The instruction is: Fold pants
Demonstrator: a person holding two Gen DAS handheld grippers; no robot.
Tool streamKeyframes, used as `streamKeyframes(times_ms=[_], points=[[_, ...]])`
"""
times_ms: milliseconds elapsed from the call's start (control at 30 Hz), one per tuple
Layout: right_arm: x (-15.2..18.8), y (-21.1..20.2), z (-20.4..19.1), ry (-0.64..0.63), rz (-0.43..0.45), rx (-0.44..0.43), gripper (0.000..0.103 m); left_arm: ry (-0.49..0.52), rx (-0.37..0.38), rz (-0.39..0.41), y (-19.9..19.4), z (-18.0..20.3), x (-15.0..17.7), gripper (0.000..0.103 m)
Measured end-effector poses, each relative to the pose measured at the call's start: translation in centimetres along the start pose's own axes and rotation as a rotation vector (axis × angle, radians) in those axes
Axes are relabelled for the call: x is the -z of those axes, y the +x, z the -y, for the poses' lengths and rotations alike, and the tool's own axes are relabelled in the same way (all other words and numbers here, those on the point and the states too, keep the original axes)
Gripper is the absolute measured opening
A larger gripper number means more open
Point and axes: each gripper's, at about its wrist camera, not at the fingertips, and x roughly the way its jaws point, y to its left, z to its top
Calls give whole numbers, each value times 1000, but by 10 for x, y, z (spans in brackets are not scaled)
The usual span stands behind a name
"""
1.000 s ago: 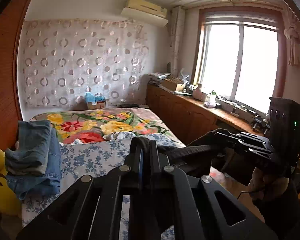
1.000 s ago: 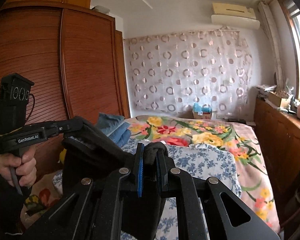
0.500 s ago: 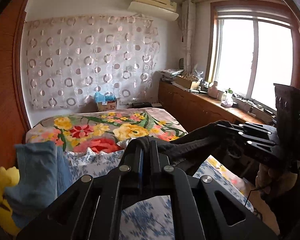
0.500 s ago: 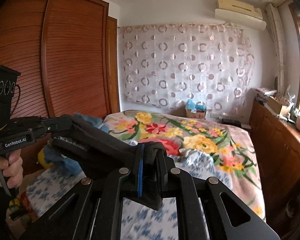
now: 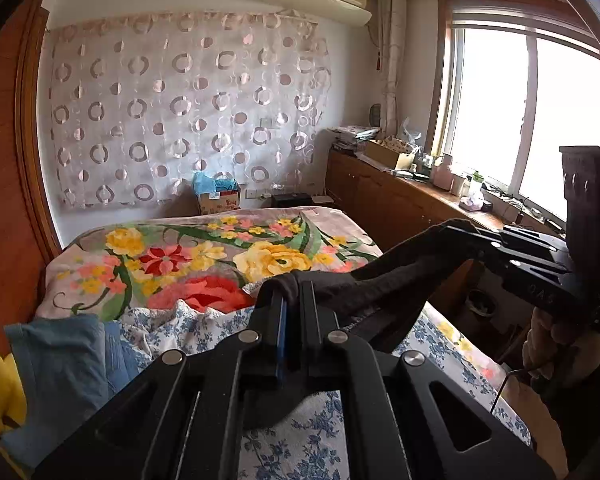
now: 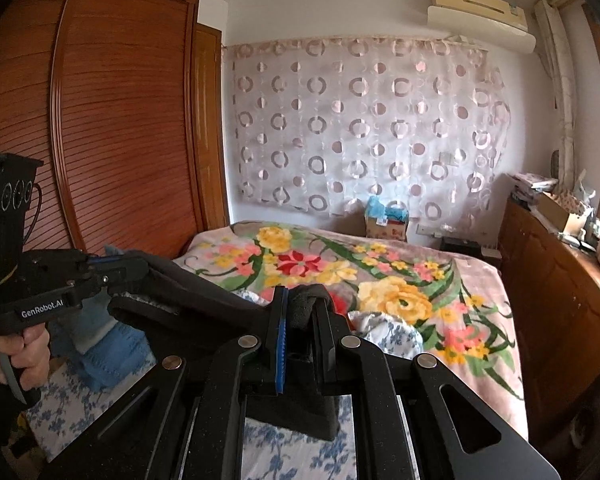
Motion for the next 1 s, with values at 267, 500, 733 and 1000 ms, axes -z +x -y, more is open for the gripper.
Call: streamKeyframes(times_ms=[267,500,733,1000], points=[[30,-20,-9,0,-37,-18,10,17,-14,-24,-21,10,22,6],[58,-38,-20,11,-136,-41,10,19,-13,-85,-41,24,62,6],[60,-66,-34,-4,-159,-49,10,24,-12,-102,-65,37,91,6],[78,-92,-44,-10,-190,-52,10,26,1,-126,-80,47,124,6]])
